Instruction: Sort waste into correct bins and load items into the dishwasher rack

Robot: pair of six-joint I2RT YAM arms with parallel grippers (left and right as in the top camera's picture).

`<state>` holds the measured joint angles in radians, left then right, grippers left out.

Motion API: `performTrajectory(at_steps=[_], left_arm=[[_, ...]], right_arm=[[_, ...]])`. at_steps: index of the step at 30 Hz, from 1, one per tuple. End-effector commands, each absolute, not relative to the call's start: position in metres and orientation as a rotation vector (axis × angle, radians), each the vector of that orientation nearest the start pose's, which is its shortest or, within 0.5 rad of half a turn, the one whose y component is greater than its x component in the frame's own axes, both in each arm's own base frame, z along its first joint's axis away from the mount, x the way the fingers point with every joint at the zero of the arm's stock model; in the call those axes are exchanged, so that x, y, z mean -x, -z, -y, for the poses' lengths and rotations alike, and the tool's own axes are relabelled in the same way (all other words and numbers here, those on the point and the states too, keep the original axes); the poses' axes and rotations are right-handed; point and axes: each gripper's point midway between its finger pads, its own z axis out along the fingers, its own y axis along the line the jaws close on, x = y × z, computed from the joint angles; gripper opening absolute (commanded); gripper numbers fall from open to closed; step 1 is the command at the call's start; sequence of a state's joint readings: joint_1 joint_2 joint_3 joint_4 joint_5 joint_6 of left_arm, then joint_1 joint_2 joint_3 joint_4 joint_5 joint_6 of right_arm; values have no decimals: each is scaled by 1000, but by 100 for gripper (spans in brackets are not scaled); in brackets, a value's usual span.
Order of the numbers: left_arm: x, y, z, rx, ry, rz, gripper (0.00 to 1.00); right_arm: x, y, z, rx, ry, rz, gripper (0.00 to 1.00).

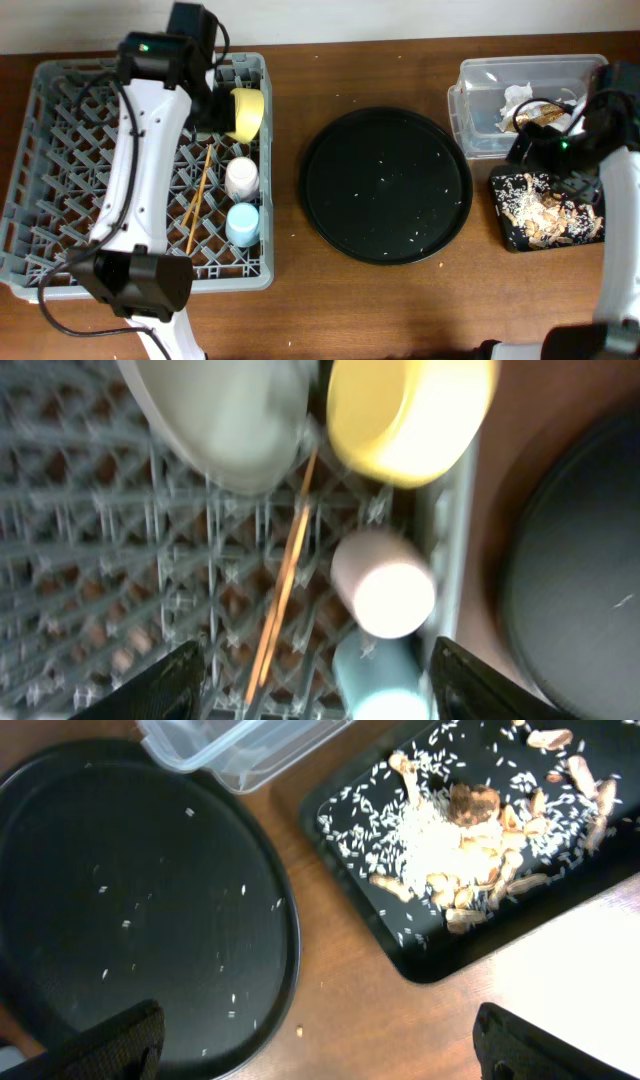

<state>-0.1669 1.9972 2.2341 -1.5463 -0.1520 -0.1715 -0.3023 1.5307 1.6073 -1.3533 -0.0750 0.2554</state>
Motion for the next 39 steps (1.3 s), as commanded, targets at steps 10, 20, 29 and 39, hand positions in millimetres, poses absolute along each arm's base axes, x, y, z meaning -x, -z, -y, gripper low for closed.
performTrajectory(at_steps=[10, 20, 29, 39], left_arm=[[-430, -282, 55, 38, -39, -2682, 99], [-430, -282, 55, 38, -39, -2682, 99], [-430, -282, 55, 38, -39, -2682, 99], [-430, -282, 55, 40, -39, -2682, 99]], right_arm=[[-132, -368, 30, -482, 4, -2233, 98], [-205, -285, -3, -68, -132, -1714, 98], [-246, -173, -1, -66, -96, -1590, 99], [-246, -158, -9, -36, -138, -1640, 98]])
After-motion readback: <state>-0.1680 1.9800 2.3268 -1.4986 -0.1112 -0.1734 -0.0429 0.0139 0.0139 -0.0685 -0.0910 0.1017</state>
